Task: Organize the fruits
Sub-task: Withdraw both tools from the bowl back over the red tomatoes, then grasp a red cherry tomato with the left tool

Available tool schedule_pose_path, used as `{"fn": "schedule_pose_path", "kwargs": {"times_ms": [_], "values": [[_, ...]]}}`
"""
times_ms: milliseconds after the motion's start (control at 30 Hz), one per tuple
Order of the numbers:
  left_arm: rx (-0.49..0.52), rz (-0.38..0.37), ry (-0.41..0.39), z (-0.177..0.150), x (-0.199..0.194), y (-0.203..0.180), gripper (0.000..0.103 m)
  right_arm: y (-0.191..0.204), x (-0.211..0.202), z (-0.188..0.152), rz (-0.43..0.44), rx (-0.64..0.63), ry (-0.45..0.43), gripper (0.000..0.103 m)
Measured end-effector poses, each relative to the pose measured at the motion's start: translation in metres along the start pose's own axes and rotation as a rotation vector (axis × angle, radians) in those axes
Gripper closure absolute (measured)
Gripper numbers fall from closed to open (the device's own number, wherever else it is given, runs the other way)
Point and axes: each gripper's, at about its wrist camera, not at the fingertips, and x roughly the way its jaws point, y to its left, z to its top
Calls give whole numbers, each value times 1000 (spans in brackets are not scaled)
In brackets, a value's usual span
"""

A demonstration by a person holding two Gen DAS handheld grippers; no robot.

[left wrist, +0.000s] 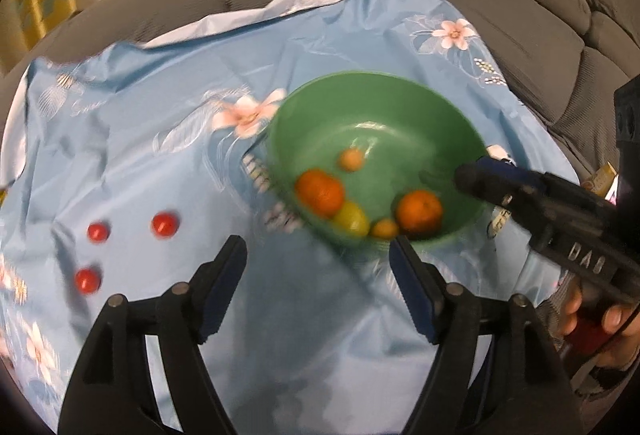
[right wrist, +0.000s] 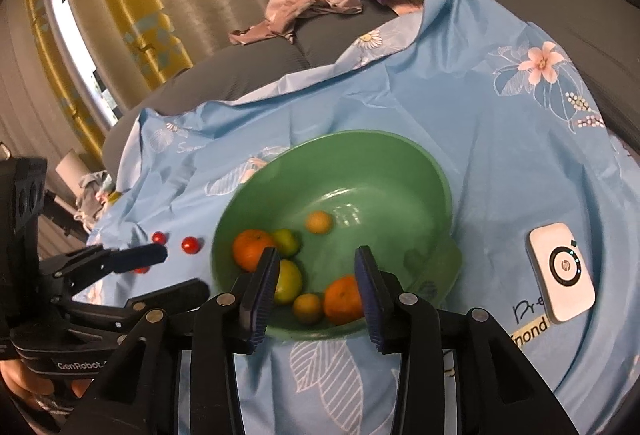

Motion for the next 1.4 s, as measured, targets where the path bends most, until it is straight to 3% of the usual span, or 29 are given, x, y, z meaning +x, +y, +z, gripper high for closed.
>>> {"fn": "schedule_pose_path", "kwargs": {"times_ms": [467, 900, 1167, 1400], "values": [[-202, 85, 17, -73, -39, 60, 29, 52, -8, -21, 83, -122, 38, 64], [-369, 95, 14, -130, -53, 109, 29, 111, 24, -49, 224, -252, 172, 63], [-353, 57, 17, -124, -41, 112, 30, 124, 42, -51, 217, -282, 208, 63], [-213, 25, 15, -85, -1, 91, 41, 115, 54, -48, 171, -296, 213, 63]]}}
